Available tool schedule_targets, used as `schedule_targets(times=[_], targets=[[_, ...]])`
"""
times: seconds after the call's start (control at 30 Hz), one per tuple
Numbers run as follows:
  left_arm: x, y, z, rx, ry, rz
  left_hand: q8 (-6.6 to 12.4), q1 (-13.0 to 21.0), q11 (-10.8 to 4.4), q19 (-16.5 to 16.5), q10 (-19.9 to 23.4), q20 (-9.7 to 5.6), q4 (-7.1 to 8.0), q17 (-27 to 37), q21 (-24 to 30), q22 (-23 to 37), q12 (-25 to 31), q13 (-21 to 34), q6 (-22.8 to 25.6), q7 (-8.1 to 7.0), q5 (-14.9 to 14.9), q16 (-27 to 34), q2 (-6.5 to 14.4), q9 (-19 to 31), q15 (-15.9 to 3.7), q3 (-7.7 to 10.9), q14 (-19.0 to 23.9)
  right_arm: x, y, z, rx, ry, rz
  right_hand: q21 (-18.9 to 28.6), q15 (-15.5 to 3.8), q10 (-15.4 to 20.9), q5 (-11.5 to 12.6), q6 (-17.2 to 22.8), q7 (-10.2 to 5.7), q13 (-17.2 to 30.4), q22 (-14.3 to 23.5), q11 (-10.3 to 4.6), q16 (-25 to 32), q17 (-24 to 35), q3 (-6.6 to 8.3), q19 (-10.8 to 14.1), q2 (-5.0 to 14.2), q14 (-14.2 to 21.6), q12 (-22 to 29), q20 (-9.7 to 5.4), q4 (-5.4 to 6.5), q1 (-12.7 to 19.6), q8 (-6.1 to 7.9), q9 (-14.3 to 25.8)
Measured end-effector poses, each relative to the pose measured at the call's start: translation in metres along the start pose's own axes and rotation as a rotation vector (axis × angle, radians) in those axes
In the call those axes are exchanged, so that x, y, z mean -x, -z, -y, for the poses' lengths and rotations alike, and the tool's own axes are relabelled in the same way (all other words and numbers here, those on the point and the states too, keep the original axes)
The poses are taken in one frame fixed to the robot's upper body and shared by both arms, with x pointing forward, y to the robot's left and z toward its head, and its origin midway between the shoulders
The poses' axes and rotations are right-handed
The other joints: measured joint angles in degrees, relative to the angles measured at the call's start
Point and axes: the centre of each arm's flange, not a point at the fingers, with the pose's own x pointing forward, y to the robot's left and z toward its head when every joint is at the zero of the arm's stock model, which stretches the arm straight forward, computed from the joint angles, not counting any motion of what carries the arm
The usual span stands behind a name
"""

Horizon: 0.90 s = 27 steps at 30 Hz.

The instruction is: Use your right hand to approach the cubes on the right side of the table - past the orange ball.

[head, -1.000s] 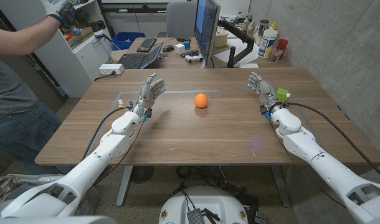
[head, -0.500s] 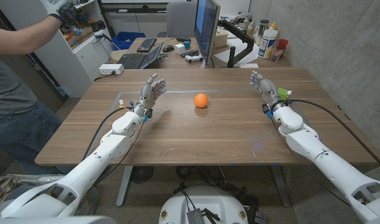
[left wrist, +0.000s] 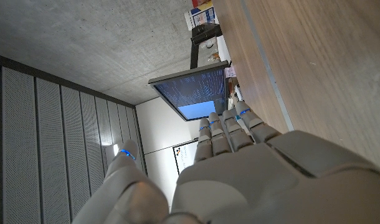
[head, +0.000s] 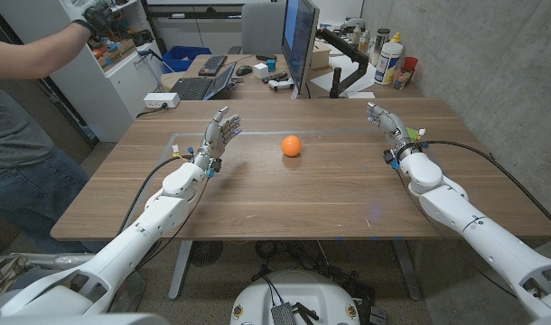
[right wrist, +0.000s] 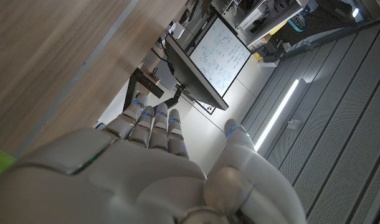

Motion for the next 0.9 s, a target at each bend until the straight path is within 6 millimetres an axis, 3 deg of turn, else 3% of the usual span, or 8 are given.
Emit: schedule_targets(times=[0.2,0.53,0.9], targets=[[0.001,-0.0033,0.001,-0.007,-0.001,0.001,0.0,0.0,0.0,0.0,0.0,0.0,0.0,0.0,-0.19,0.0,0.0,0.0,0.0,0.0,0.42,0.0,0.0,0.0,0.0,0.0,0.0,0.0012,-0.002,0.0024,0.051,0.008,0.0,-0.22,0.0,0.0,0.0,0.12,-0.12,0.0,0.0,0.0,0.0,0.0,0.24,-0.22,0.0,0.0,0.0,0.22,-0.24,0.04,0.0,0.0],[0.0037,-0.0068,0.0008,-0.021,-0.002,-0.004,0.0,0.0,0.0,0.31,0.0,0.31,0.0,0.0,-0.6,0.0,0.0,0.0,0.1,-0.1,0.45,0.0,0.0,0.0,0.01,0.0,0.0,0.0021,-0.005,0.0055,0.148,0.021,-0.006,-0.66,-0.41,0.3,0.37,0.88,-2.75,0.0,0.0,-0.31,-0.28,0.01,0.47,-0.62,0.08,0.41,0.0,0.62,-0.95,1.58,0.0,0.0],[0.0056,-0.0075,-0.0004,-0.029,-0.008,-0.011,0.0,0.0,-0.31,0.31,0.31,0.31,-0.14,0.0,-0.82,0.0,0.0,0.0,0.31,-0.32,0.45,0.0,0.0,0.0,-0.2,-0.15,0.2,-0.0003,-0.0098,0.01,0.229,0.039,-0.004,-1.55,-1.24,-0.35,0.45,1.29,-3.78,0.0,0.0,-0.96,-0.49,0.01,0.71,-1.86,0.07,0.19,-0.45,1.86,-1.67,2.66,0.0,0.0]])
